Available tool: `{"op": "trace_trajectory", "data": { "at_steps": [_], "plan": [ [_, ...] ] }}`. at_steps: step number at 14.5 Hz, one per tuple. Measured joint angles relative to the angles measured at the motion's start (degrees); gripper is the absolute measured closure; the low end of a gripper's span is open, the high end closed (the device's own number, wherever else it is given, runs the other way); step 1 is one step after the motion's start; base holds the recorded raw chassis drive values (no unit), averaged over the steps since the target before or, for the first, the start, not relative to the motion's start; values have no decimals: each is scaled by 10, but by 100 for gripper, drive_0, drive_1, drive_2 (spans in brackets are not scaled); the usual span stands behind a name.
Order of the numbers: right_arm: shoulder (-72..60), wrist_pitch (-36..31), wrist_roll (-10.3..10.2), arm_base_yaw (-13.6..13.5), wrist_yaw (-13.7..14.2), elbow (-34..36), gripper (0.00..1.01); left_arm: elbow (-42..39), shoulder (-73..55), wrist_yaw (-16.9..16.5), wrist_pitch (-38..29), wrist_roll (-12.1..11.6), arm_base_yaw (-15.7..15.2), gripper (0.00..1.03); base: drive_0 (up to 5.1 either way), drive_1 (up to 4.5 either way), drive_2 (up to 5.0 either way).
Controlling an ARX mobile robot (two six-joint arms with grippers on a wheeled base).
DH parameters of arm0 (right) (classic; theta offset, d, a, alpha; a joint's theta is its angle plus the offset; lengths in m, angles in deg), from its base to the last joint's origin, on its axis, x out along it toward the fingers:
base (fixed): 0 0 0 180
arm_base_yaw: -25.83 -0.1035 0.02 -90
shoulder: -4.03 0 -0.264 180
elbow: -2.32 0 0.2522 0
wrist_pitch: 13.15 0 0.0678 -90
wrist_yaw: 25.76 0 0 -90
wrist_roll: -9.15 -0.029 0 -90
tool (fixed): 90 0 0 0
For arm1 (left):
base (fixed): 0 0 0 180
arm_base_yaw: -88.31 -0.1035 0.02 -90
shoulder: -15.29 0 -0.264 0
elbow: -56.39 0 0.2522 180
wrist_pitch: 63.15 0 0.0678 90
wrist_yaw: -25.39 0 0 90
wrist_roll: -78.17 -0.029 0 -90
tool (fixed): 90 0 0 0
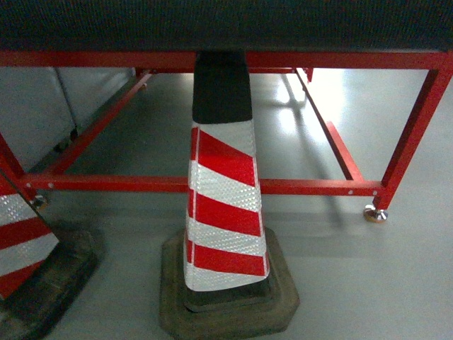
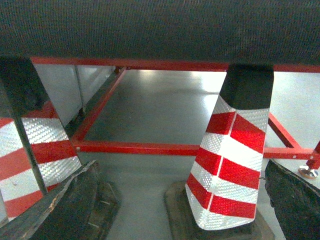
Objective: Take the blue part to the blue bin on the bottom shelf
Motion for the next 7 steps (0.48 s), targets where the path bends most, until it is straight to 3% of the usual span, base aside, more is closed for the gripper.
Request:
{"op": "trace_trajectory", "data": {
  "at_steps": [7],
  "plan": [
    [0, 1, -1, 0, 0, 0, 3, 0, 0, 1, 0, 0, 0, 5, 0, 0, 0]
  ]
}}
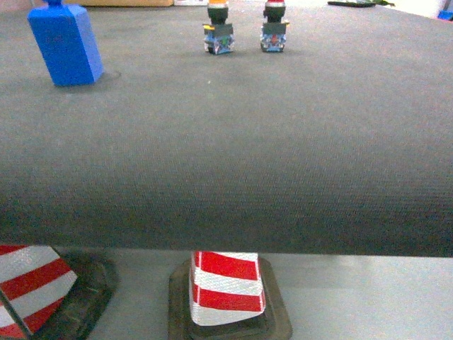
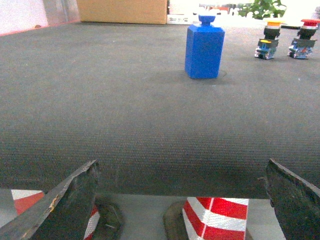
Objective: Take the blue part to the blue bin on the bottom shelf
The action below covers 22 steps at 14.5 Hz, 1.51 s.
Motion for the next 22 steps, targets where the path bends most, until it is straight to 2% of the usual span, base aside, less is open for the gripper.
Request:
{"op": "trace_trajectory", "data": {
  "at_steps": [22],
  "plan": [
    [0, 0, 1, 0, 0, 0, 3, 0, 0, 0, 0, 0, 0, 5, 0, 0, 0]
  ]
}}
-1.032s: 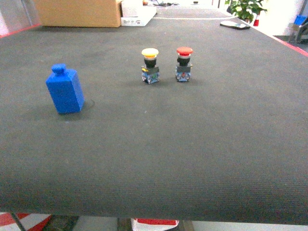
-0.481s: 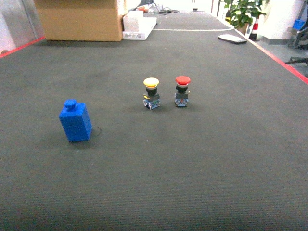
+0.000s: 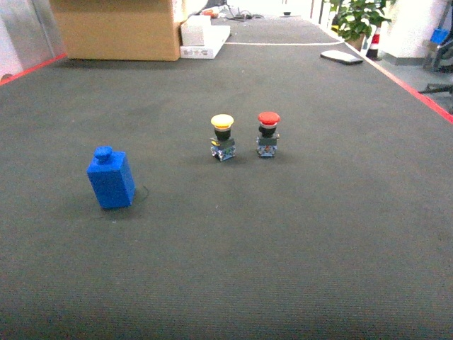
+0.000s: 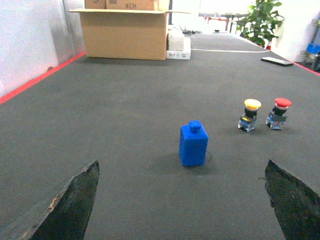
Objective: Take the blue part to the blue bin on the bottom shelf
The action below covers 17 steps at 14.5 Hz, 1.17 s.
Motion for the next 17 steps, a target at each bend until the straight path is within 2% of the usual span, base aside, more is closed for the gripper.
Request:
{"op": "trace_trajectory", "data": {
  "at_steps": [1, 2, 3, 4, 6, 7, 8, 9, 10, 13, 17],
  "plan": [
    [0, 0, 0, 0, 0, 0, 3, 0, 0, 0, 0, 0, 0, 5, 0, 0, 0],
    [0, 0, 0, 0, 1, 0, 3, 17, -28, 86, 60, 16, 39, 5, 0, 0, 0],
    [0, 0, 0, 0, 0, 0, 3, 35, -86, 196, 83, 41, 82, 5, 0, 0, 0],
    [0, 0, 0, 0, 0, 0, 3, 33, -119, 236, 32, 59, 77, 5, 0, 0, 0],
    [0, 0, 0, 0, 0, 0, 3, 34, -251, 205, -103, 74, 88, 5, 0, 0, 0],
    [0, 0, 0, 0, 0, 0, 3, 37, -395, 187, -235, 73, 106, 5, 0, 0, 0],
    [0, 0, 0, 0, 0, 0, 3, 61, -529, 182, -341, 70, 129, 5, 0, 0, 0],
    [0, 0, 0, 0, 0, 0, 3, 94, -631, 174, -420, 65, 155, 5, 0, 0, 0],
    [0, 0, 0, 0, 0, 0, 3, 138, -746, 160, -492, 65, 168, 5, 0, 0, 0],
    [0, 0, 0, 0, 0, 0, 3, 232, -970, 139, -575, 62, 147, 5, 0, 0, 0],
    [0, 0, 0, 0, 0, 0, 3, 345, -1168, 135, -614, 49, 130, 5, 0, 0, 0]
  ]
}}
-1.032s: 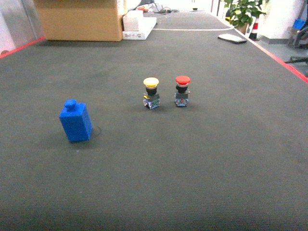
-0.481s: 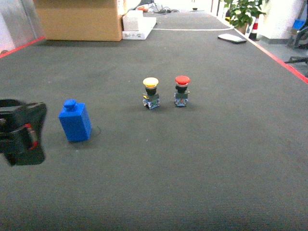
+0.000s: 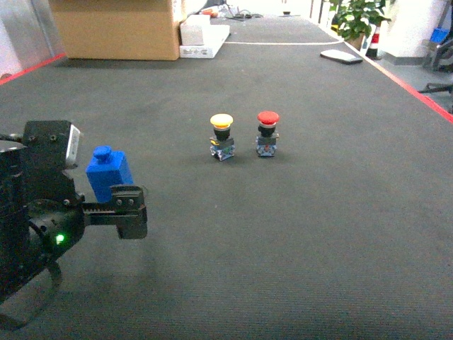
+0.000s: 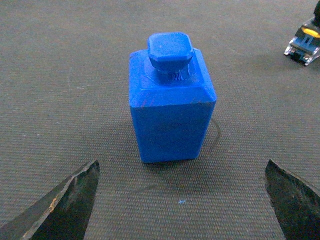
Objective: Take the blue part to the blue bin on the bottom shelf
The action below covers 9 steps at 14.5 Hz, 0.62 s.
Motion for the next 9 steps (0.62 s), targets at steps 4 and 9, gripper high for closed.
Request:
{"op": "trace_trajectory", "data": {
  "at_steps": [4, 9],
  "plan": [
    [0, 0, 0, 0, 0, 0, 3, 72, -51, 8, 7, -9, -18, 5, 0, 0, 0],
    [0, 0, 0, 0, 0, 0, 3, 127, -79, 5, 18, -15, -28, 17, 0, 0, 0]
  ]
}}
